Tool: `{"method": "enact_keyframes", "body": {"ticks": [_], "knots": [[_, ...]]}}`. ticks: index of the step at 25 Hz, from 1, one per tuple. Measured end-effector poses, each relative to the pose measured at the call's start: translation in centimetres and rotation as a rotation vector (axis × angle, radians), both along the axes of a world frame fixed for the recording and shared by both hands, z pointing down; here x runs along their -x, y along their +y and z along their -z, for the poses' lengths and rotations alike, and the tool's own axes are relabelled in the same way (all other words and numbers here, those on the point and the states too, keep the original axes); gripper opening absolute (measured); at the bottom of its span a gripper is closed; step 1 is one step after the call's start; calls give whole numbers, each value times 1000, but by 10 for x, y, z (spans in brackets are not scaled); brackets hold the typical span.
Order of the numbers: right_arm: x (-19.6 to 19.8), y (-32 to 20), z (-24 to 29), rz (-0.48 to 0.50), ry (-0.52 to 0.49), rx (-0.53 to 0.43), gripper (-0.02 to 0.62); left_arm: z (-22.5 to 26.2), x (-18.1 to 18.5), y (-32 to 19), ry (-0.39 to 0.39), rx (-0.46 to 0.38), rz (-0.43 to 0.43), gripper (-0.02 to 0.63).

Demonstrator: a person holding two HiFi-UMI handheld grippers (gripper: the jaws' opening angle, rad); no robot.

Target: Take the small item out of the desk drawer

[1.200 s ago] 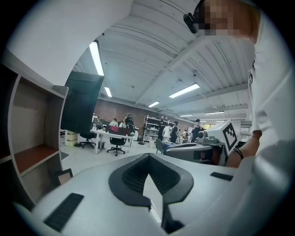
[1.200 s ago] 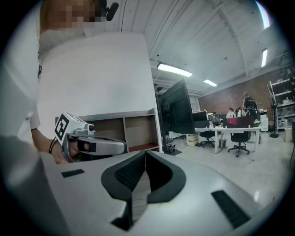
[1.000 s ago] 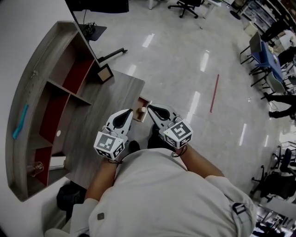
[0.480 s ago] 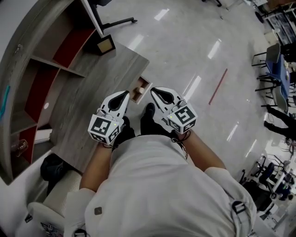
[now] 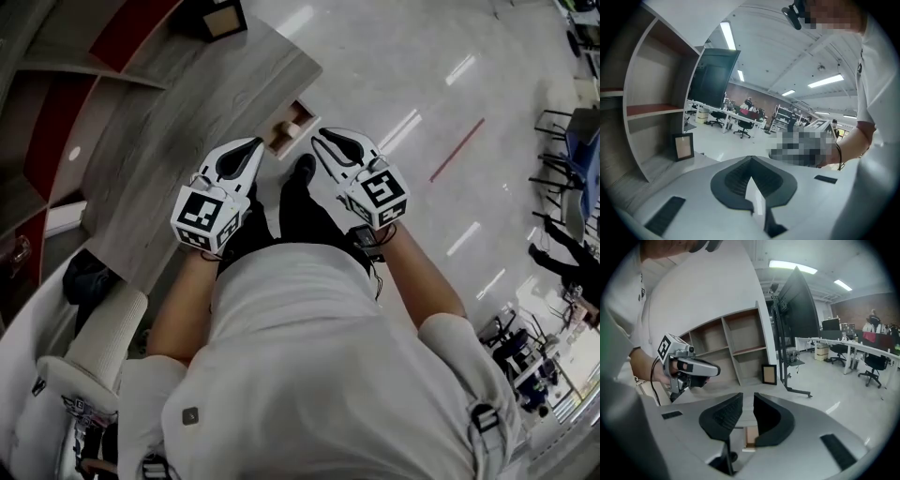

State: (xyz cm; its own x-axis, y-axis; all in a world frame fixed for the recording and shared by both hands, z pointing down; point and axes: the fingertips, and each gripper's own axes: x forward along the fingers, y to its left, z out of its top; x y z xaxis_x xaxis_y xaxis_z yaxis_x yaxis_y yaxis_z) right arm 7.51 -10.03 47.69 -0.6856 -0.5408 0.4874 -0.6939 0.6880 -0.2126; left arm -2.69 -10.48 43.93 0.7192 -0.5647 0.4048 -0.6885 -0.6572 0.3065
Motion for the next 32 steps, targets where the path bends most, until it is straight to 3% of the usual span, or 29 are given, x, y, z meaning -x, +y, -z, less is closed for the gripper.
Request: {"method": "enact_keyframes", "body": {"ticks": [14, 32], "knots": [[7, 2, -127, 110, 123, 159, 141, -106, -2, -3, -73, 137, 6, 15], [31, -2, -295, 142, 282, 349, 183, -198, -5, -6, -149, 249, -23, 15]]}}
